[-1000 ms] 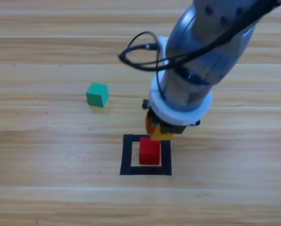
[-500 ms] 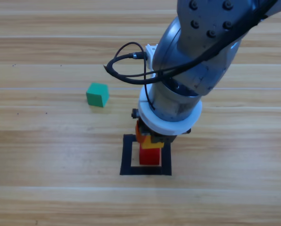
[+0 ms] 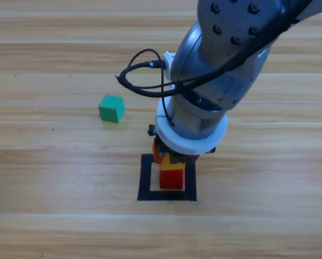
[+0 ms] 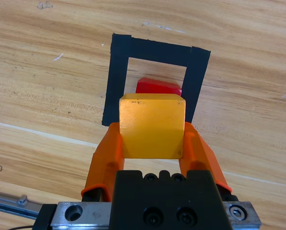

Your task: Stack the blocks in the rectangular block: red at the bottom, yellow in the middle, green on top

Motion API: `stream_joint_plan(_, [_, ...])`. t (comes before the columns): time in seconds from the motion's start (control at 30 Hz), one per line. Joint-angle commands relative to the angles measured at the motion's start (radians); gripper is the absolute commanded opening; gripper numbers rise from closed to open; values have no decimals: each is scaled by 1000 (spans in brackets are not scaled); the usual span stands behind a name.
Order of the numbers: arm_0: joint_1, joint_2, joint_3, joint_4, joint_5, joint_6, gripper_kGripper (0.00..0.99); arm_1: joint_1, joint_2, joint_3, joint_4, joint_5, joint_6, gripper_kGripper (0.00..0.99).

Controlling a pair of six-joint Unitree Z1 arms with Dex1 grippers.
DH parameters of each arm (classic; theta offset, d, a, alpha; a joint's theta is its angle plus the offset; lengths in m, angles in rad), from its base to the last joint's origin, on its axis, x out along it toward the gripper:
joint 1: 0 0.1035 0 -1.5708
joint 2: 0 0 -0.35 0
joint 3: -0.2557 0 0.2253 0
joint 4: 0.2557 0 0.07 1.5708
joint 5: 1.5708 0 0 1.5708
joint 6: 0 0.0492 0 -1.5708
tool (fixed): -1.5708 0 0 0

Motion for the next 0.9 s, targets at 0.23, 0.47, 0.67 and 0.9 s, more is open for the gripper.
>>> stream_joint_plan(0.23, [13,27,45,-31,-15,-16,985,23,93,-5,9,8,-5,120])
stream_joint_plan(0.47, [13,27,56,-43,-15,-15,985,23,102,-5,9,7,-5,158])
stream_joint_plan(0.67, [13,29,67,-57,-15,-15,985,23,102,-5,12,4,-2,160])
stream_joint_plan(0.9, [13,35,90,-80,-18,-13,985,23,102,-18,43,-21,4,957])
